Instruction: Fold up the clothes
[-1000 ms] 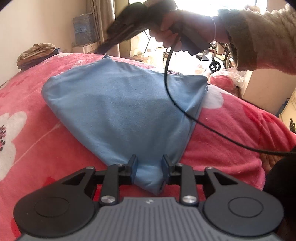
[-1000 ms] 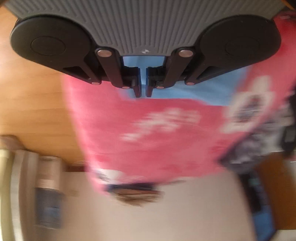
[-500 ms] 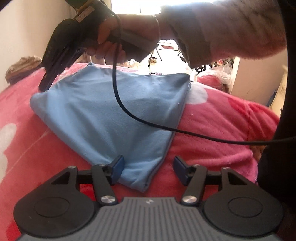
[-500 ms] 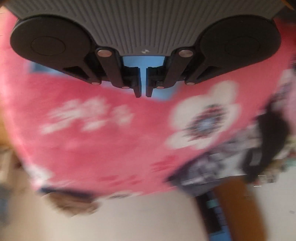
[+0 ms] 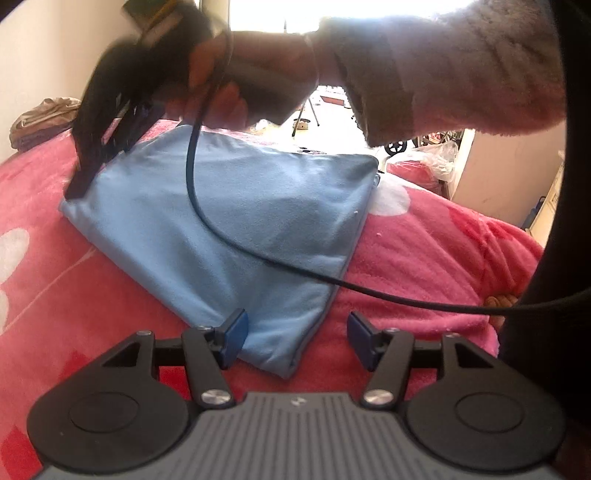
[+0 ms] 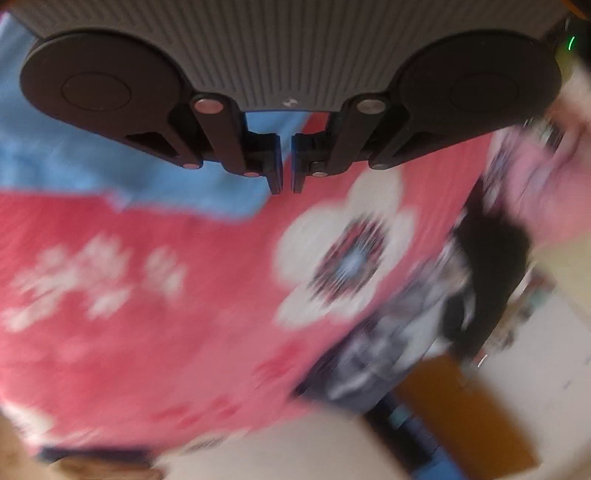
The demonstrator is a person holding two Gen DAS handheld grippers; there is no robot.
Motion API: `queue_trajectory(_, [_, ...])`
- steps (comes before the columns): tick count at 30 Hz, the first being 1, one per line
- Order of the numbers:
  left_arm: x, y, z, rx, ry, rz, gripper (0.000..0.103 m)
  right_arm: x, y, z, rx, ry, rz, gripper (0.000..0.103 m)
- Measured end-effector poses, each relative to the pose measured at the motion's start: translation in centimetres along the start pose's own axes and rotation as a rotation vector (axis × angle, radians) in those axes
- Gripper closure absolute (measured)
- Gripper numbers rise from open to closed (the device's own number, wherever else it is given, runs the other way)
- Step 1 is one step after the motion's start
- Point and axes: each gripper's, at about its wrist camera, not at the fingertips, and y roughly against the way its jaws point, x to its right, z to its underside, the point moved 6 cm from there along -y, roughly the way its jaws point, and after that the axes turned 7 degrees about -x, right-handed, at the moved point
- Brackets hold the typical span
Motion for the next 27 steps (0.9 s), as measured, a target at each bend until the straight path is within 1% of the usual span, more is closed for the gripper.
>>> queue_trajectory(1, [0.0,0.0,0.0,0.000,-0.001,-0.003,0.042,0.5,-1.3,-0.1,-0.015,0.000,0.067,0.098])
queue_trajectory(2, [0.1,0.1,0.1,0.000,-0.004,-0.008,0.042,1.2,-2.6,-0.3,-0.027,-0.005,0.143,0.103])
queue_trajectory(3, [0.1,0.2,0.1,-0.002,-0.008,-0.015,0.042,2.0,-3.2,-0.5,-0.018,-0.046,0.157,0.103])
queue_trajectory(5, [0.3,0.6,0.3,-0.009,-0.006,-0.031,0.042,3.0,-1.6,-0.8,0.063,-0.193,0.119,0.103])
queue_trajectory(6, [0.3,0.9,0.4,-0.012,-0.001,-0.036,0.042,2.3,-0.4,-0.4,0.086,-0.166,0.142,0.098])
queue_trajectory(8, [0.4,1.7,0.9,-0.017,0.011,-0.045,0.043,0.5,2.1,0.4,0.124,-0.068,0.208,0.098])
queue_trajectory(9, [0.5,2.0,1.2,-0.021,0.017,-0.054,0.043,0.1,3.0,1.3,0.111,-0.042,0.204,0.098])
queue_trajectory(11, [0.5,2.5,1.9,-0.034,0.036,-0.072,0.043,-1.3,4.3,3.9,0.064,-0.007,0.136,0.098])
queue_trajectory(13, [0.6,3.0,2.4,-0.042,0.048,-0.094,0.043,-2.7,4.7,6.9,0.012,0.045,0.105,0.098])
queue_trajectory(15, [0.6,3.7,2.8,-0.044,0.047,-0.120,0.043,-4.1,3.9,10.8,-0.060,0.091,0.117,0.098])
queue_trajectory(18, [0.5,4.6,2.9,-0.042,0.034,-0.168,0.043,-5.4,3.6,16.8,-0.163,0.128,0.161,0.098])
queue_trajectory(20, [0.4,5.3,2.6,-0.031,0.031,-0.189,0.043,-6.3,4.9,19.4,-0.169,0.130,0.161,0.098])
queue_trajectory(23, [0.6,5.3,1.0,0.011,-0.006,-0.202,0.043,-7.3,6.7,20.0,-0.157,0.148,0.187,0.098])
queue_trajectory(25, [1.0,4.7,-0.2,0.039,-0.037,-0.207,0.043,-5.7,7.6,20.4,-0.104,0.116,0.280,0.098])
queue_trajectory(27, [1.3,3.2,-1.1,0.034,-0.040,-0.198,0.043,-3.9,8.6,20.8,-0.045,0.079,0.381,0.098])
